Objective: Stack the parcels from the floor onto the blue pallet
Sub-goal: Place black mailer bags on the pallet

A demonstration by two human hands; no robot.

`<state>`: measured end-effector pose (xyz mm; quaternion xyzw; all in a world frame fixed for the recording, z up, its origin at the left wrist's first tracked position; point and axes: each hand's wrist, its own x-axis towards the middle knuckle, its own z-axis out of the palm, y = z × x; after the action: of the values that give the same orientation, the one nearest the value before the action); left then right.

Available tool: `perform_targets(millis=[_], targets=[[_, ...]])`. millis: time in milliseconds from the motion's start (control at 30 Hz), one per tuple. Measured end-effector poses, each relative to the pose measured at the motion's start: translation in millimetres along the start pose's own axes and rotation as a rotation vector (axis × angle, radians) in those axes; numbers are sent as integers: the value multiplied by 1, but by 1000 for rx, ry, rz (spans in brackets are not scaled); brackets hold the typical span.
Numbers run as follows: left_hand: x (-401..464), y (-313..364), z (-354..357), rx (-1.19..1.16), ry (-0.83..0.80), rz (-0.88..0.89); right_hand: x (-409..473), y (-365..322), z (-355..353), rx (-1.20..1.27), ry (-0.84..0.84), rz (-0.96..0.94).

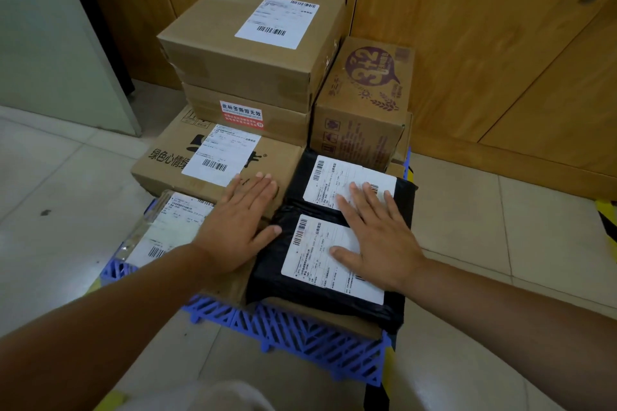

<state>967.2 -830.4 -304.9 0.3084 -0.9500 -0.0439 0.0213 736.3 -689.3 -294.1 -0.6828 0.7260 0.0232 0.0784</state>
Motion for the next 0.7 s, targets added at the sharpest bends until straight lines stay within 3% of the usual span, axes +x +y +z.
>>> perform_targets(millis=[100, 433, 700], targets=[[-10, -13, 0, 79, -12, -66, 11, -2, -2, -18, -5, -45], [-1, -16, 8, 14, -32, -147, 18, 0, 6, -5, 30, -71], [36, 26, -56, 63, -199, -159, 11, 7, -36, 69, -9, -73]])
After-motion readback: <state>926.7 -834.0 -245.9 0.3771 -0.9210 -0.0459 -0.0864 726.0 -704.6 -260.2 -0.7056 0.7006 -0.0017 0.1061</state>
